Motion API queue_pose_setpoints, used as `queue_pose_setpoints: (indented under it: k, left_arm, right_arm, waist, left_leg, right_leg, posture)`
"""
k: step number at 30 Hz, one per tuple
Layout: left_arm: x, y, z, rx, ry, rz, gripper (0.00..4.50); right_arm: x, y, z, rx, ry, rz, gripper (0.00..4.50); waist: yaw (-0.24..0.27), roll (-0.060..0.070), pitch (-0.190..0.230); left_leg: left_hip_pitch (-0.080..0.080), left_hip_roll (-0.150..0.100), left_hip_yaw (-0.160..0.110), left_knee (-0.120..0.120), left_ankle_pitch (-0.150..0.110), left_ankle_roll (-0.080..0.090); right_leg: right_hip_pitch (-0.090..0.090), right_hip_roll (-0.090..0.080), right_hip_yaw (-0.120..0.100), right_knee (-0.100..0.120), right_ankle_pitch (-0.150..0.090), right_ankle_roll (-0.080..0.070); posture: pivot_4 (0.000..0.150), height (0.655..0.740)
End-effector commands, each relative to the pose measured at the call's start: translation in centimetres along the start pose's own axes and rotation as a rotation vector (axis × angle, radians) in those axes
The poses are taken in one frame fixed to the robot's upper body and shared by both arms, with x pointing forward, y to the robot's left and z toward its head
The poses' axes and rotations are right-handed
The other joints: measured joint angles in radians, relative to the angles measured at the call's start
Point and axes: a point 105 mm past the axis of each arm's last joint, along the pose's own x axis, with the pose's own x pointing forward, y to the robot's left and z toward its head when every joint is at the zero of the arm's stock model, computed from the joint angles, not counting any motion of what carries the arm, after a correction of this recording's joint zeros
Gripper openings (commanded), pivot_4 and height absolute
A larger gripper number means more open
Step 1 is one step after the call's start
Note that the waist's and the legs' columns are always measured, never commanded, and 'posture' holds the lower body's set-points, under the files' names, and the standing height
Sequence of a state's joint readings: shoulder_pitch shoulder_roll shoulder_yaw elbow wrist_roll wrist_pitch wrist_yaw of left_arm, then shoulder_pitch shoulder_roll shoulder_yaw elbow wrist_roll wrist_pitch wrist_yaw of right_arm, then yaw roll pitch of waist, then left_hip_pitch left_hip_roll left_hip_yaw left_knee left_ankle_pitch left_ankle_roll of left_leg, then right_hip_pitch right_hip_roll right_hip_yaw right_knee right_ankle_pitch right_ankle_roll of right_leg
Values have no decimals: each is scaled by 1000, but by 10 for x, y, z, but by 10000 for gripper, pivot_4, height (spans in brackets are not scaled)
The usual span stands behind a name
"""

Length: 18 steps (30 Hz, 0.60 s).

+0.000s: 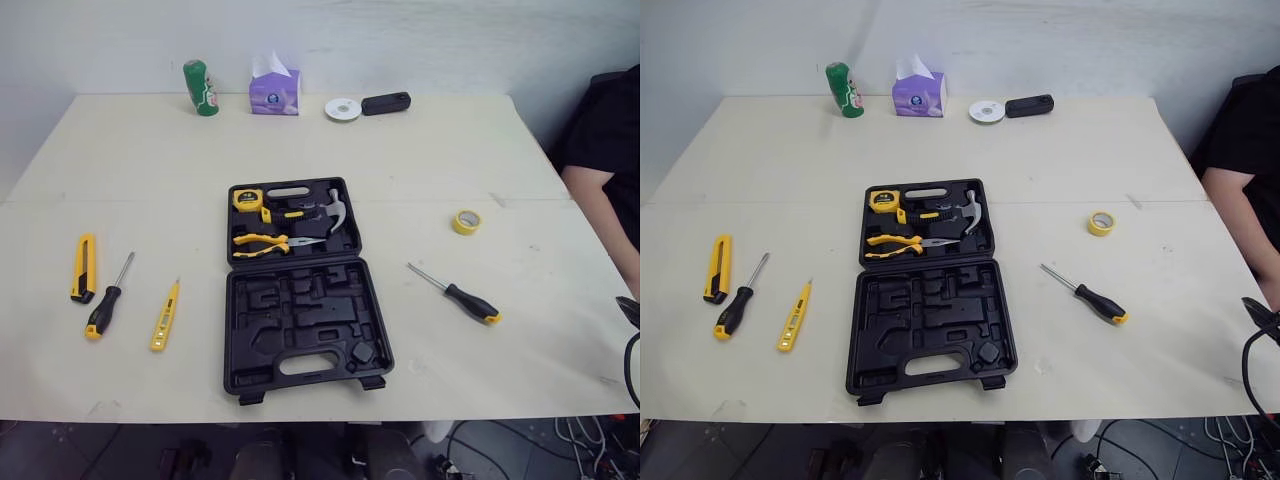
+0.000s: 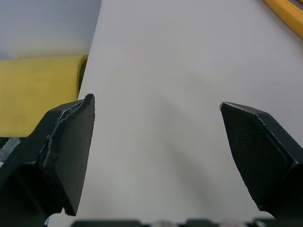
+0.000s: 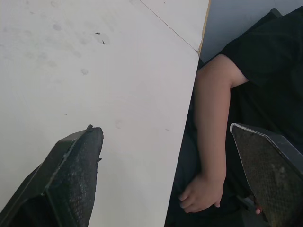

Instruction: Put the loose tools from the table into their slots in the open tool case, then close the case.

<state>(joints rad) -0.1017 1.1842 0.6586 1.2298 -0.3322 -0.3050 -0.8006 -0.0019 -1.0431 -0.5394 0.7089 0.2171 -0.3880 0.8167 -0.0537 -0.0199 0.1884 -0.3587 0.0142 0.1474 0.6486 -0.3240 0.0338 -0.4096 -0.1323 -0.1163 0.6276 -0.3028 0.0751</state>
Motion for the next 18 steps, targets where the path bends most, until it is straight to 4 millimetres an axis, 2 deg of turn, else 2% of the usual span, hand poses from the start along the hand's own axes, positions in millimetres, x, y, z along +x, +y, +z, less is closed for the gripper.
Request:
queue_pose_setpoints:
  k: [1, 5, 11, 18]
  left_arm:
    - [-3, 3, 7, -1, -26, -9, 44676]
    - [-4, 2, 10, -43, -54, -33, 44676]
    - [-7, 0, 1, -38, -15, -41, 44676]
    - [-5, 1, 5, -62, -37, -34, 44676]
  right_arm:
    - [-2, -9, 8, -19, -23, -27, 45000]
    - [-2, -12, 8, -17, -13, -35, 45000]
    - [1, -12, 10, -17, -27, -34, 45000]
    - [4, -11, 10, -24, -27, -25, 45000]
  waist:
    - [0, 0, 0]
    - [-1, 0, 0]
    - [-1, 0, 0]
    - [-1, 0, 0]
  left_leg:
    - [0, 0, 0, 0, 0, 0]
    - [0, 0, 0, 0, 0, 0]
    - [0, 0, 0, 0, 0, 0]
    - [0, 0, 0, 0, 0, 0]
  right_leg:
    - [0, 0, 0, 0, 0, 0]
    - [0, 0, 0, 0, 0, 0]
    - [0, 0, 0, 0, 0, 0]
    - [0, 0, 0, 0, 0, 0]
  posture:
    - [1500, 7400]
    - [1500, 7400]
    - [1500, 7400]
    - [1500, 7400]
